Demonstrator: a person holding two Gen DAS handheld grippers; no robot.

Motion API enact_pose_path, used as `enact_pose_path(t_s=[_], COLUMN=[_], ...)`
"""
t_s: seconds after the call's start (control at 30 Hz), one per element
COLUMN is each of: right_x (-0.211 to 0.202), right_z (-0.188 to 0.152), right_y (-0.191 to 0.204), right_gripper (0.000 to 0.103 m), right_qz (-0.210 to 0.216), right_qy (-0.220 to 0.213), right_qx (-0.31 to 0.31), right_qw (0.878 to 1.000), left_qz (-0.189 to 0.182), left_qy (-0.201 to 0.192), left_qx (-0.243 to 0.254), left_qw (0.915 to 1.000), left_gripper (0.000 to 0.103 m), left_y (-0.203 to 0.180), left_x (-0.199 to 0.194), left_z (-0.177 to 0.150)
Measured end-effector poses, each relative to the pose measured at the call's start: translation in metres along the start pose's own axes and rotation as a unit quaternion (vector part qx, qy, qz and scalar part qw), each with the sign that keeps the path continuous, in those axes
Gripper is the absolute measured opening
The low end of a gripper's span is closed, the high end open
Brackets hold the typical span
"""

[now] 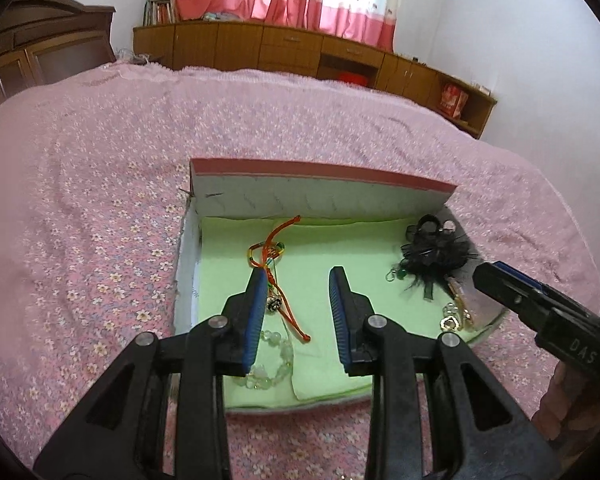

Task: Organize jewelry
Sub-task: 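Withdraw both grippers from the box toward the remaining jewelry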

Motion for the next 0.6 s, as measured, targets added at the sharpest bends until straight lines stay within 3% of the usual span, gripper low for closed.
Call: enact_pose_path(t_s=[0.23,0.6], right_x=[-0.03,-0.078], right_z=[-0.009,-0.033], right_y=[0.004,0.015], right_gripper=[0.057,0.058], right_qz=[-0.002,-0.002], right_qy=[-0.018,-0.042], right_qx=[0.0,-0.021], right_qw=[1.0,0.999], left_qz=[-0.003,-0.005], left_qy=[-0.028,-0.028], left_qx=[0.009,0.012], left_qw=[0.9996,0.9995], left_gripper=[0.025,0.027], left_y=[-0.007,-0.01], left_x=[-0.02,-0.047], left_z=[0.003,-0.014])
Point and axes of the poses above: each gripper's, at about its wrist camera, not at the fingertips, and x roughly the way its jaws point, y to its left, z to its top, the point moved 7 cm from there along x, roughly the way its jaws point, and after that the axes turned 4 degrees about -x, right-handed, at the moved point
